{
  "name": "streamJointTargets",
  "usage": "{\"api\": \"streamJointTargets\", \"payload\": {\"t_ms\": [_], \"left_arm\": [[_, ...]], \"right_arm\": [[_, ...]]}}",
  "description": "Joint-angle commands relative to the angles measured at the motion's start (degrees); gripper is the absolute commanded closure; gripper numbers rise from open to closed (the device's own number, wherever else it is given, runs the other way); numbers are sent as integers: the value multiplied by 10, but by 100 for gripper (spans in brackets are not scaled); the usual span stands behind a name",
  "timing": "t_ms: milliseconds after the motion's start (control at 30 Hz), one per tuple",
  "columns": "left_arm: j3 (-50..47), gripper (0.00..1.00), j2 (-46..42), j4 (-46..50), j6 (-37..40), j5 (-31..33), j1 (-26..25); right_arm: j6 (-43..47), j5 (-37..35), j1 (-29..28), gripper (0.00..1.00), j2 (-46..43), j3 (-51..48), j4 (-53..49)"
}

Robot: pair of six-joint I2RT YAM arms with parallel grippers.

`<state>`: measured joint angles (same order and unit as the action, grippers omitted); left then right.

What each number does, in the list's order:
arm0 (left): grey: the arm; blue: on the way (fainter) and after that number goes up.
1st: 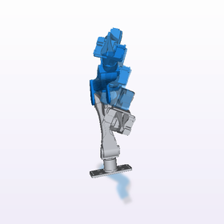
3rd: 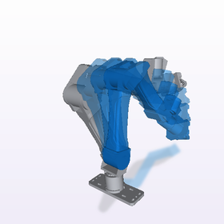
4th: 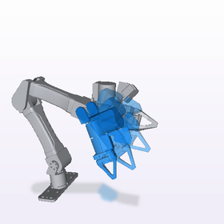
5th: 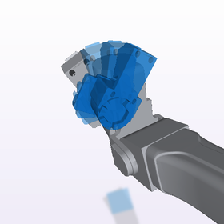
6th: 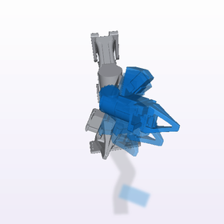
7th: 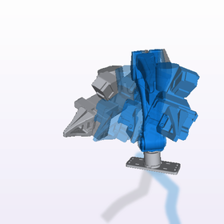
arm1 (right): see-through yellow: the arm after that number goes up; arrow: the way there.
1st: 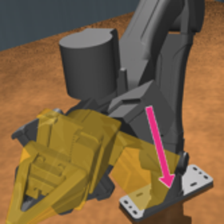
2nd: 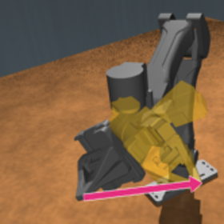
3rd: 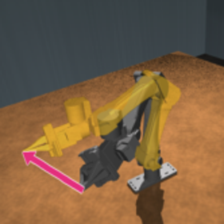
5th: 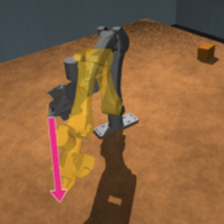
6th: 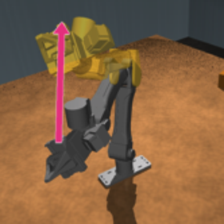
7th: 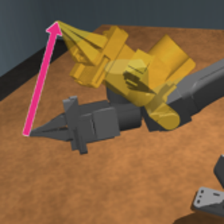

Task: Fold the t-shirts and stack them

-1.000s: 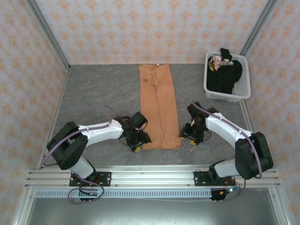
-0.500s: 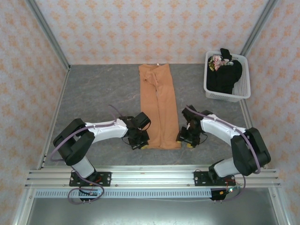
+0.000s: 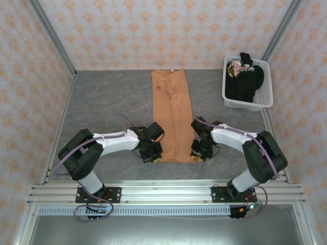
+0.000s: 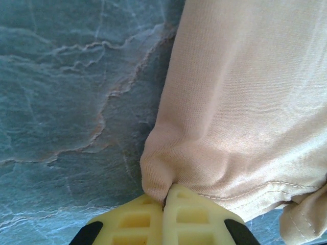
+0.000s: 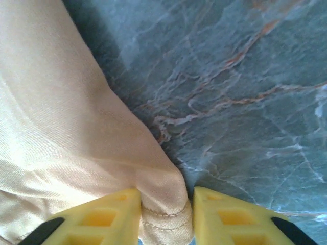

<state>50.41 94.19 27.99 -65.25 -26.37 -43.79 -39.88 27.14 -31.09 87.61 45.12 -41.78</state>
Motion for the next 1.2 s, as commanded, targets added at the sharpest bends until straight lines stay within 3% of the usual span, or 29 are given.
{"api": "streamJointTargets", "payload": {"t_ms": [0,133,333,467,700,900,1167], "left_arm": [[-14,100,1,39,20,18,-1],[-39,100,-16,42,33,8,-2],[-81,100,-55,37,39,-6,-18],[-91,100,-96,34,24,-5,-56],[-68,100,-203,74,-10,87,-77],[-12,100,-226,84,-14,128,-53],[43,100,-192,74,1,122,43]], "right_arm": [[-29,10,-14,86,15,1,53],[-38,2,-22,100,1,1,35],[-49,6,-62,100,-48,-4,-24],[-71,14,-87,100,-106,-17,-59],[-91,0,-89,100,-167,14,-105],[-81,-41,-82,100,-139,87,-122],[-24,-79,-24,100,-39,222,-136]]}}
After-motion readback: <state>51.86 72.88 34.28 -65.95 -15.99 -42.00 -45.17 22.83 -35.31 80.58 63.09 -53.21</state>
